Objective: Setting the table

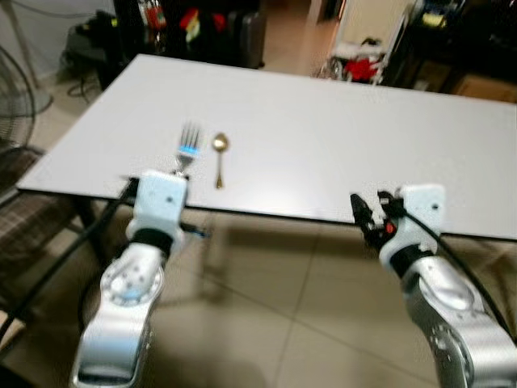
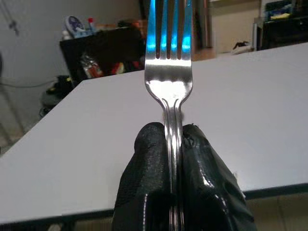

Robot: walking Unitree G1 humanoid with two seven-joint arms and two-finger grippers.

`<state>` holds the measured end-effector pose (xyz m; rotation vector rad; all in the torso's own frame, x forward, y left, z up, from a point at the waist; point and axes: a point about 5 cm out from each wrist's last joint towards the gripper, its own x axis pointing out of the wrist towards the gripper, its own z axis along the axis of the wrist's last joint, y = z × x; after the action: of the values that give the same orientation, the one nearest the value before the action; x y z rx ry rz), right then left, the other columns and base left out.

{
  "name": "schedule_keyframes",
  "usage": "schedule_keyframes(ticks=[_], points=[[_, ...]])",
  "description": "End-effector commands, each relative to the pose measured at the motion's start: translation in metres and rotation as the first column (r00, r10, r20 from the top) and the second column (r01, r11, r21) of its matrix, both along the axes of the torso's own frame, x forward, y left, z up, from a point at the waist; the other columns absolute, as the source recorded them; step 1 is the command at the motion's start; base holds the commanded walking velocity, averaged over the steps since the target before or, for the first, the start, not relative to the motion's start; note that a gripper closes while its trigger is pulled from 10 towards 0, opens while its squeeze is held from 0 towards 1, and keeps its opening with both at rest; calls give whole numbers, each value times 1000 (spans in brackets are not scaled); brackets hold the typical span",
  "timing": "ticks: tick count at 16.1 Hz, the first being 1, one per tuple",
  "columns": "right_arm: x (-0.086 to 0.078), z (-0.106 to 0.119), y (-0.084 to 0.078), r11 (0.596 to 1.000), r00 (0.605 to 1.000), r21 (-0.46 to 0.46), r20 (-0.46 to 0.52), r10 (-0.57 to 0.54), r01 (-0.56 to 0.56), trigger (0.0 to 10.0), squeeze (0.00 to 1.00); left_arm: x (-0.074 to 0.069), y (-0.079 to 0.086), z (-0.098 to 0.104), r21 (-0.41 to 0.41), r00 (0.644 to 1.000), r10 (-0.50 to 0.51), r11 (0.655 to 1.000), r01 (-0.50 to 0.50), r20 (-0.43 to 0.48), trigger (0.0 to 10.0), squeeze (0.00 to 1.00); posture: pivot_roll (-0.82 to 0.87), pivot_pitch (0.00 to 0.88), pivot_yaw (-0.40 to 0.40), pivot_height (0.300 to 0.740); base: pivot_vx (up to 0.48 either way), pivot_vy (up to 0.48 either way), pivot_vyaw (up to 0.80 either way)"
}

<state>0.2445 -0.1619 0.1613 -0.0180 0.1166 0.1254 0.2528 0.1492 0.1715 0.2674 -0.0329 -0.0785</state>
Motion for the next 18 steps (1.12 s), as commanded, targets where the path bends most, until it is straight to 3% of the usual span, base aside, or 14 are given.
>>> schedule_keyframes(ticks=[1,8,11,14,18], points=[[0,-3,-8,1000,1000,-12,-23,-19,19,10000,0,-1,-8,-1,-14,1000,-24,1000,24,-1,10000,0,-72,42,-29,740,0,-412,0],[-4,-6,-7,1000,999,-14,-30,-27,26,10000,0,3,-6,-8,-13,999,-37,999,37,-19,10000,0,-103,27,6,740,0,-411,0],[-6,-5,-7,999,999,10,-32,-42,42,10000,0,5,-13,-8,-47,998,-48,998,46,-40,10000,0,-108,24,34,740,0,0,0],[-5,-4,-4,999,999,8,-30,-32,32,10000,0,13,-5,-8,-95,999,-25,995,21,-39,10000,0,-106,29,28,740,84,0,0],[0,-3,2,1000,1000,11,-27,-7,7,10000,0,14,0,-5,-103,999,-22,995,18,-37,10000,0,-95,34,23,740,300,0,0]])
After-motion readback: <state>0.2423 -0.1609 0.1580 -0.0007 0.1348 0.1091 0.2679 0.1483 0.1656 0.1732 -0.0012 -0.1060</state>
